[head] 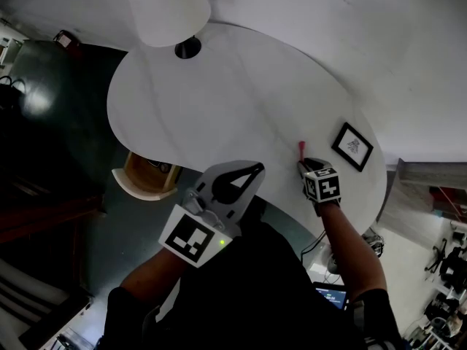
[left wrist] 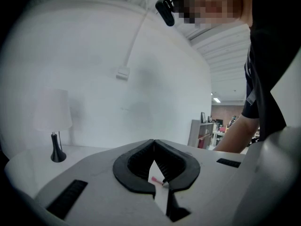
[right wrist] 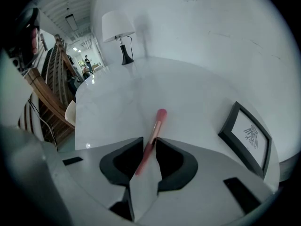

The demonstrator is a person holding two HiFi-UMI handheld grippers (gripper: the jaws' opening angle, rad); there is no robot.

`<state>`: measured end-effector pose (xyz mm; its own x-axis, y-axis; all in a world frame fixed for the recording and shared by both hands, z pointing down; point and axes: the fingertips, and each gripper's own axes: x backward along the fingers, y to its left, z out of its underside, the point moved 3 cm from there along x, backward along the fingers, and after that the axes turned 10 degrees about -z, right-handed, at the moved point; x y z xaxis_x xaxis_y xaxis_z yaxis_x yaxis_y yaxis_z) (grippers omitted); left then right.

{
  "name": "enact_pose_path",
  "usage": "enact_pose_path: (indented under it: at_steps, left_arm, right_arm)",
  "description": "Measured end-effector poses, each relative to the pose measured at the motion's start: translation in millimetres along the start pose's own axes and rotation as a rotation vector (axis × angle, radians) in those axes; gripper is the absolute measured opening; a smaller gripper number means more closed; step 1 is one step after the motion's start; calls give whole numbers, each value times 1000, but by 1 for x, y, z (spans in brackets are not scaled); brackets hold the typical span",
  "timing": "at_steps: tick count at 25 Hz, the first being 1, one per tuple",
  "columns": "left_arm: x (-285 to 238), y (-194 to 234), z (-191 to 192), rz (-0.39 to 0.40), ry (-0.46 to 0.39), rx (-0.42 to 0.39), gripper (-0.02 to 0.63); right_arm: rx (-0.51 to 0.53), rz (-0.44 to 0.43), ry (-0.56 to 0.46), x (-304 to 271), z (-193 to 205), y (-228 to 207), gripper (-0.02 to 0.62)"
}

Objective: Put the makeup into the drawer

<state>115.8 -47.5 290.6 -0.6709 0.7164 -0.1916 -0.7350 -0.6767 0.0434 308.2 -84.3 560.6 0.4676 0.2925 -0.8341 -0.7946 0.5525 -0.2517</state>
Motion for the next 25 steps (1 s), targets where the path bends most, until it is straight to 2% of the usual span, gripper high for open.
enact_pose_path:
  at_steps: [4,11,16,25]
  left_arm:
    - [2,0,2,-11,3,8,12]
    - [3,2,5,-35,21,23,12]
    - [6,2,3,-52,27,31,12]
    - [16,-13,-4,-71,17,-1,12]
  right_arm:
    - [8,24,2,0,1,0,78]
    - [96,68,8,-2,-1,8,49]
    - [47,48,-14,1,1,6,48]
    - [66,-4,-105,27,-4,16,47]
